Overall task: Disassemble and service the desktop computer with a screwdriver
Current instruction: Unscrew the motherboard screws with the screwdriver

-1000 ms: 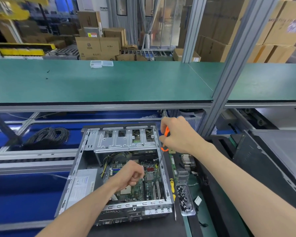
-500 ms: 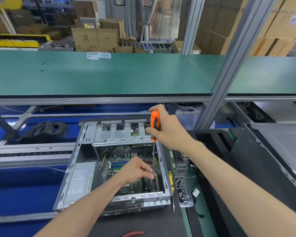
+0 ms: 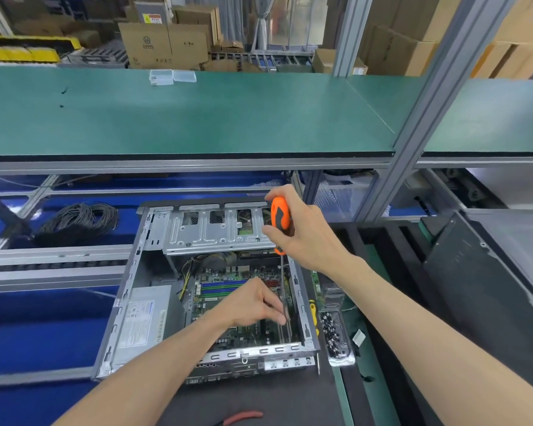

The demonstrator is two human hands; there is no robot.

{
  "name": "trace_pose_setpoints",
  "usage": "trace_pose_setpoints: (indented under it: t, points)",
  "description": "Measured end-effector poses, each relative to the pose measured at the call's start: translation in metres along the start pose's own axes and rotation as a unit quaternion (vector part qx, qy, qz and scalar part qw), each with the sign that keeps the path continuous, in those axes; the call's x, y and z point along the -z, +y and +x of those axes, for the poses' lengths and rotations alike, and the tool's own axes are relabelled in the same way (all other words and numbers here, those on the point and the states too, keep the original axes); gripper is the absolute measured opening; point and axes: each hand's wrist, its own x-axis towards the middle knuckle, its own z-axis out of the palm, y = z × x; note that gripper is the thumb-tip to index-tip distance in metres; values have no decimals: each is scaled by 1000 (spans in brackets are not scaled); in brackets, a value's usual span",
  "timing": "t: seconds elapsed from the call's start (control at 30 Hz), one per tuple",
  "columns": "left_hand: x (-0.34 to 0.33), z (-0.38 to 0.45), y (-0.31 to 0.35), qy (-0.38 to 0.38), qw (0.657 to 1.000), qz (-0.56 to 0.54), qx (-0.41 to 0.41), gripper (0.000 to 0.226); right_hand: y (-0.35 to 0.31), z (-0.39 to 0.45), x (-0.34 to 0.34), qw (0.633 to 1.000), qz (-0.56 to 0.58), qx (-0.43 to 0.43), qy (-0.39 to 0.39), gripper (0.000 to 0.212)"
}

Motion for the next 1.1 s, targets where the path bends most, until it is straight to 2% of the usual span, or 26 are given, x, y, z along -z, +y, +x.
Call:
trace_pose_setpoints:
  t: [0.13, 0.3, 0.4, 0.7, 0.83, 1.1]
  points:
    - [2, -4, 4, -25, 999, 29, -13, 7, 7, -5, -5, 999, 3, 26, 24, 29]
    - [4, -1, 6, -58, 998, 35, -15, 13, 9, -5, -12, 998, 3, 40, 57, 24]
    - [2, 3, 5, -67, 997, 48, -5, 6, 10, -3, -15, 998, 10, 44, 54, 25]
    - [5, 13, -4, -90, 994, 61, 16, 17, 15, 0, -21, 998, 11, 29, 46, 24]
    - [4, 14, 0, -94, 993, 68, 13, 7, 17, 3, -24, 999, 5, 31, 38, 20]
    - [4, 14, 0, -90, 995, 40, 13, 7, 17, 11, -28, 998, 5, 46, 39, 18]
